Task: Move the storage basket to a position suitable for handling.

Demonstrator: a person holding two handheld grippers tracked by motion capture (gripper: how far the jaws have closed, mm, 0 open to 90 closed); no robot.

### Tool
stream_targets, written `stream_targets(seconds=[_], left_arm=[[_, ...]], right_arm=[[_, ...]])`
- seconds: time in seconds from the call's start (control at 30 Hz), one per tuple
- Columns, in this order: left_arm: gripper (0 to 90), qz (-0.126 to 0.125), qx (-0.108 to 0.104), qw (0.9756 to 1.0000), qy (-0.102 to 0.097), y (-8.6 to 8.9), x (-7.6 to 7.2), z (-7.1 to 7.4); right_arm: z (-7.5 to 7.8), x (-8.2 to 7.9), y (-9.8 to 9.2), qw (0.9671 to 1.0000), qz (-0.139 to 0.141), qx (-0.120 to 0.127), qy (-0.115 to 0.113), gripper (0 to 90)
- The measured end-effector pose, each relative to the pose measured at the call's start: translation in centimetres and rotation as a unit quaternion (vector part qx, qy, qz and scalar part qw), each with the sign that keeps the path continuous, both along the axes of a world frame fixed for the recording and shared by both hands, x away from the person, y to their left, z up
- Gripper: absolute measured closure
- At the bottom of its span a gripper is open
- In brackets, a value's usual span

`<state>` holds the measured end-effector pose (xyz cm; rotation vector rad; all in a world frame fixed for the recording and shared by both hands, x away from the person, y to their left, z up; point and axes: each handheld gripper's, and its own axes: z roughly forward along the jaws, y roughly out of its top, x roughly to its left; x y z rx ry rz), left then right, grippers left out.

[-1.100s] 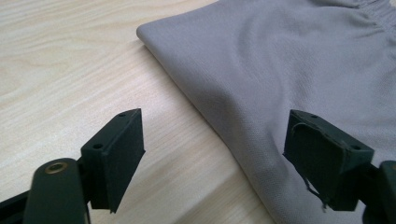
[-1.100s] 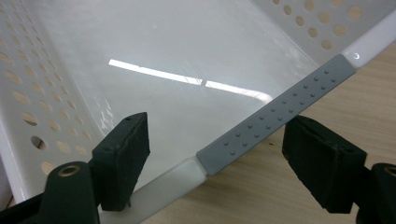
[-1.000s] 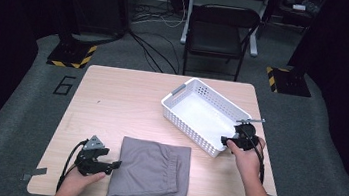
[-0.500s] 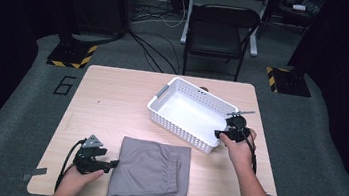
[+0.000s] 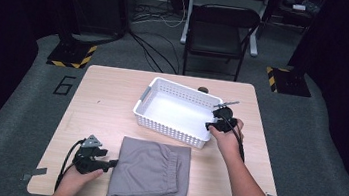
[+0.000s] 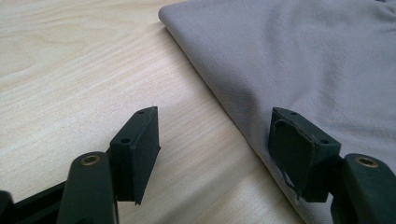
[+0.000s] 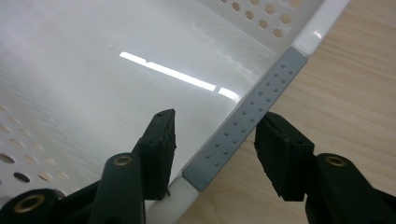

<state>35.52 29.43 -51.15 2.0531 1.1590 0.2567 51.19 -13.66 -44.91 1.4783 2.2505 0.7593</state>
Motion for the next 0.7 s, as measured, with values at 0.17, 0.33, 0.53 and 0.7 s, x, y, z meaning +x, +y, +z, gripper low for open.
stream_targets(seconds=[0.17, 0.33, 0.53, 0.7], left_arm=[[34.1, -0.002, 0.002, 1.0000, -0.002, 0.1, 0.0, 0.0], [34.0, 0.003, -0.003, 1.0000, -0.006, -0.1, 0.0, 0.0], [34.0, 0.000, -0.001, 0.9999, -0.012, -0.3, -0.1, -0.1], [33.9, -0.008, 0.000, 0.9999, -0.007, -0.3, 0.0, -0.1]], right_arm=[[-0.1, 0.7, 1.7, 0.9996, 0.025, -0.015, -0.004, 54.0], [-0.1, 1.0, 2.9, 0.9989, 0.041, -0.018, -0.009, 58.1], [-0.2, 1.3, 3.8, 0.9978, 0.058, -0.029, -0.018, 59.5], [-0.2, 1.8, 4.1, 0.9972, 0.062, -0.037, -0.020, 60.0]])
